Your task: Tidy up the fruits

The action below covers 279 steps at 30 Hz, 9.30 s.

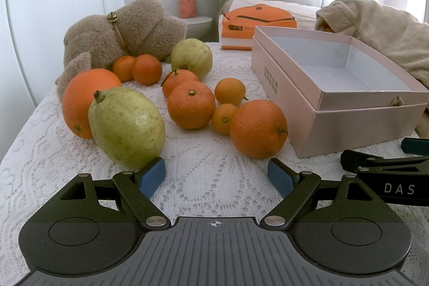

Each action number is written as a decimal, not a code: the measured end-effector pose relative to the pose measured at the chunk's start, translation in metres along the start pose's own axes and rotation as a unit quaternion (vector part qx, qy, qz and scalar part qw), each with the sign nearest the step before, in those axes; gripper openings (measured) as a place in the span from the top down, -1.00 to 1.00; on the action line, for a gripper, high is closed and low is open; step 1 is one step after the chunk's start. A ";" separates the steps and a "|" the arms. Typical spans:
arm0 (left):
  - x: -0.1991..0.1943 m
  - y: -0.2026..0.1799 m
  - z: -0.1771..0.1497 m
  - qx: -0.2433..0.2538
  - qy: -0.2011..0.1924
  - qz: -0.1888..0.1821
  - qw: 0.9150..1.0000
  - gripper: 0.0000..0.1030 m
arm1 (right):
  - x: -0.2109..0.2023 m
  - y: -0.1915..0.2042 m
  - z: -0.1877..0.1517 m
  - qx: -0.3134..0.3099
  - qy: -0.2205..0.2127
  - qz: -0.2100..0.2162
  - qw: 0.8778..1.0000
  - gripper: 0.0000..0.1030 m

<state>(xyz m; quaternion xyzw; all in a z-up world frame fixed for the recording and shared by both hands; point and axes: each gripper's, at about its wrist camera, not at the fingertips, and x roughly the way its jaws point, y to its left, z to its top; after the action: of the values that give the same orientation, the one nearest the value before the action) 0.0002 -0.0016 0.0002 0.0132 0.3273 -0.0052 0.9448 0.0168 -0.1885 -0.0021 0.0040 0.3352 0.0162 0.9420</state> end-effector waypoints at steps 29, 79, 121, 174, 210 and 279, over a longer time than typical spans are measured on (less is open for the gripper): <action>0.000 0.000 0.000 0.000 0.000 0.000 1.000 -0.73 | 0.000 0.000 0.000 0.000 0.000 0.000 1.000 -1.00; -0.046 0.109 0.007 -0.117 -0.020 -0.026 0.993 -0.50 | -0.013 0.014 0.011 -0.013 0.085 0.019 0.996 -0.95; -0.013 0.089 0.037 -0.105 -0.012 -0.003 0.994 -0.32 | -0.045 0.088 -0.005 -0.155 -0.059 0.132 0.977 -0.41; -0.042 0.099 -0.011 -0.072 0.001 -0.035 0.997 -0.34 | -0.001 0.019 0.018 0.056 0.000 0.079 0.995 -0.67; -0.067 0.104 -0.014 -0.076 0.006 -0.093 0.993 -0.39 | -0.014 0.061 0.017 -0.058 0.016 0.174 0.983 0.05; -0.068 0.060 0.120 -0.011 -0.077 -0.187 0.979 -0.39 | -0.056 0.018 0.125 -0.044 -0.082 0.140 0.986 0.09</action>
<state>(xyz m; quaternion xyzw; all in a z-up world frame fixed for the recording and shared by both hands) 0.0217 0.0547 0.1377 -0.0589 0.2502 -0.1797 0.9496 0.0524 -0.1722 0.1304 0.0110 0.2518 0.1618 0.9541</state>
